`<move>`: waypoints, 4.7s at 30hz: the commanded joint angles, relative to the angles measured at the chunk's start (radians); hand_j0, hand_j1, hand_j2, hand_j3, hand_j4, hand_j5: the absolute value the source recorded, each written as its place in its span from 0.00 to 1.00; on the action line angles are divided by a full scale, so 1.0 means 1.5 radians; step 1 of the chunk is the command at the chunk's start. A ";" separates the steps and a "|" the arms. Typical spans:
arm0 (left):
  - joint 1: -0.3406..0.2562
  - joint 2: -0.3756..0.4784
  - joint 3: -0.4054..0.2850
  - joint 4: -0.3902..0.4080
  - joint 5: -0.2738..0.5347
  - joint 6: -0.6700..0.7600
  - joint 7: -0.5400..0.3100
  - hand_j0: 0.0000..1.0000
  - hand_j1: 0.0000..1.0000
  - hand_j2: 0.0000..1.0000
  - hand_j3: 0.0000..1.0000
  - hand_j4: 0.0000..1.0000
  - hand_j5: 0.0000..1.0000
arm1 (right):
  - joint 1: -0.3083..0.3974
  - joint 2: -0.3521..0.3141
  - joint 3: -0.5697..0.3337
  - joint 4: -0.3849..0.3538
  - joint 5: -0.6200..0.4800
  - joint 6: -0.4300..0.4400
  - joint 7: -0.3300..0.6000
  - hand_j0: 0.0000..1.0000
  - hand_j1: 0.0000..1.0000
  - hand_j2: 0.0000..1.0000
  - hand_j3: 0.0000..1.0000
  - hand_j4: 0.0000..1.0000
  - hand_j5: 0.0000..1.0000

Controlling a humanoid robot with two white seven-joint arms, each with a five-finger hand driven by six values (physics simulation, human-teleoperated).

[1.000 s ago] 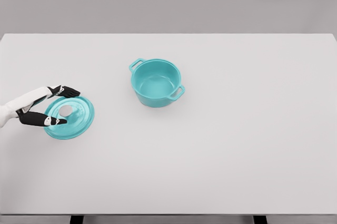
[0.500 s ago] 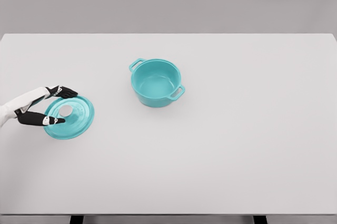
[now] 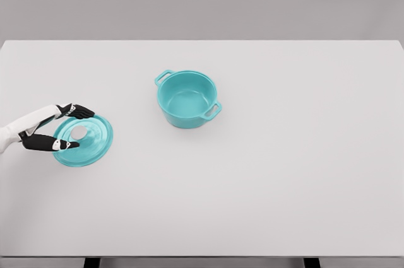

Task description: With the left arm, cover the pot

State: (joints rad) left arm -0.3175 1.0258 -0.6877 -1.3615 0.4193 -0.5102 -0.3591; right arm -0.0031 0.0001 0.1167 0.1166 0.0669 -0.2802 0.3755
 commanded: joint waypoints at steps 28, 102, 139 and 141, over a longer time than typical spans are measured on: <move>0.000 -0.018 -0.004 0.023 -0.001 0.000 0.002 0.76 0.76 0.76 0.76 0.76 0.76 | 0.000 0.000 0.000 0.000 0.000 0.000 0.000 1.00 1.00 1.00 1.00 1.00 1.00; 0.001 -0.052 -0.017 0.024 -0.046 -0.008 0.001 0.55 0.55 0.55 0.55 0.55 0.55 | 0.000 0.000 0.000 0.000 0.000 0.000 0.000 1.00 1.00 1.00 1.00 1.00 1.00; -0.059 -0.050 -0.007 -0.096 -0.064 0.023 -0.018 0.52 0.52 0.52 0.52 0.52 0.52 | 0.000 0.000 0.000 0.000 0.000 0.000 0.000 1.00 1.00 1.00 1.00 1.00 1.00; -0.062 -0.050 -0.007 -0.103 -0.065 0.023 -0.018 0.52 0.52 0.52 0.52 0.52 0.52 | 0.000 0.000 0.000 0.000 0.000 0.000 0.000 1.00 1.00 1.00 1.00 1.00 1.00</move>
State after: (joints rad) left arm -0.4142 0.9501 -0.6997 -1.5086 0.3169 -0.4771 -0.3874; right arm -0.0031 0.0001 0.1167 0.1166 0.0669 -0.2803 0.3755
